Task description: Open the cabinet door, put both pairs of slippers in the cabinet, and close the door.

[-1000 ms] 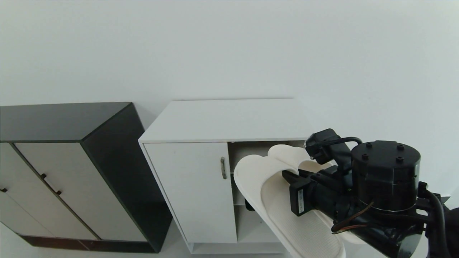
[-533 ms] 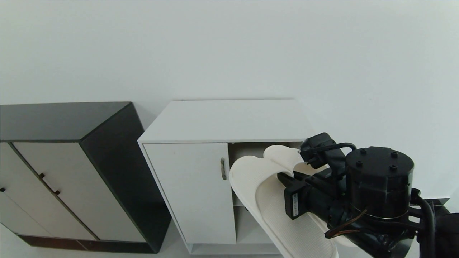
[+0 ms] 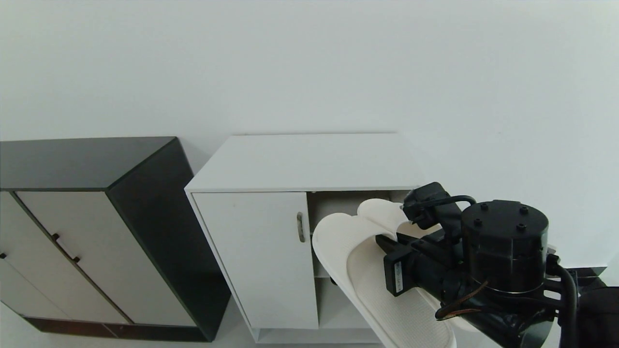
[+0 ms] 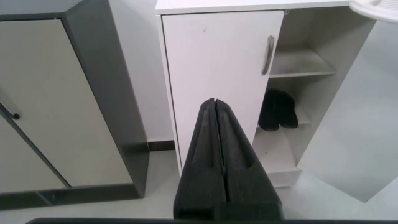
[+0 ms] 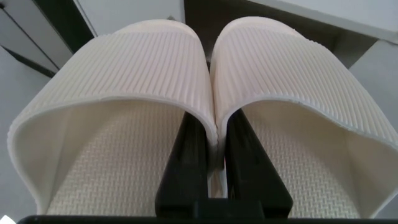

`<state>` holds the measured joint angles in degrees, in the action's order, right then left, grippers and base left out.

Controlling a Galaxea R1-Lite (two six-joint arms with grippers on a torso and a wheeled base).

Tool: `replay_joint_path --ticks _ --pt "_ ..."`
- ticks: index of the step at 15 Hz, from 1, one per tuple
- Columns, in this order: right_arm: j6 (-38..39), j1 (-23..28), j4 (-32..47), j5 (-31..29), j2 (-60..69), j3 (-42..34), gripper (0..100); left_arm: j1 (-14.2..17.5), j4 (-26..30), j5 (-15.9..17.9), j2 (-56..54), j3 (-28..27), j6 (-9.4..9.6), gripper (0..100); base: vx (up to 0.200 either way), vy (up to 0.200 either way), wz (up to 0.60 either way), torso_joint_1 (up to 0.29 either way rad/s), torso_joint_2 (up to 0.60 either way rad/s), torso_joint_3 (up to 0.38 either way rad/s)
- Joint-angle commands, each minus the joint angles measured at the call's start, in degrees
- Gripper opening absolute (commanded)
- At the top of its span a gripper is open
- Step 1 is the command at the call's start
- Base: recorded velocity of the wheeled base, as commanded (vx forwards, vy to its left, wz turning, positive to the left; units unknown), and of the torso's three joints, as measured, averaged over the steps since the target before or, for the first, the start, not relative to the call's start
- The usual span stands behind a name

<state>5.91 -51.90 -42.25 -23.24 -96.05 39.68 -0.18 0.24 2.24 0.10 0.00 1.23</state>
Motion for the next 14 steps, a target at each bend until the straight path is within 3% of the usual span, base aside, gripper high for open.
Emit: replay_joint_path --ticks 1,14 --pt "-0.02 0.04 -0.02 -0.06 -0.45 -0.04 0 0.01 0.02 -0.05 -0.01 0.00 0.00 0 0.000 0.000 0.00 -0.159 0.35 0.198" --pt "-0.02 -0.05 -0.02 0.03 -0.54 -0.48 0 0.01 0.02 -0.05 -0.01 0.00 -0.18 0 0.000 0.000 0.00 -0.194 0.51 0.302"
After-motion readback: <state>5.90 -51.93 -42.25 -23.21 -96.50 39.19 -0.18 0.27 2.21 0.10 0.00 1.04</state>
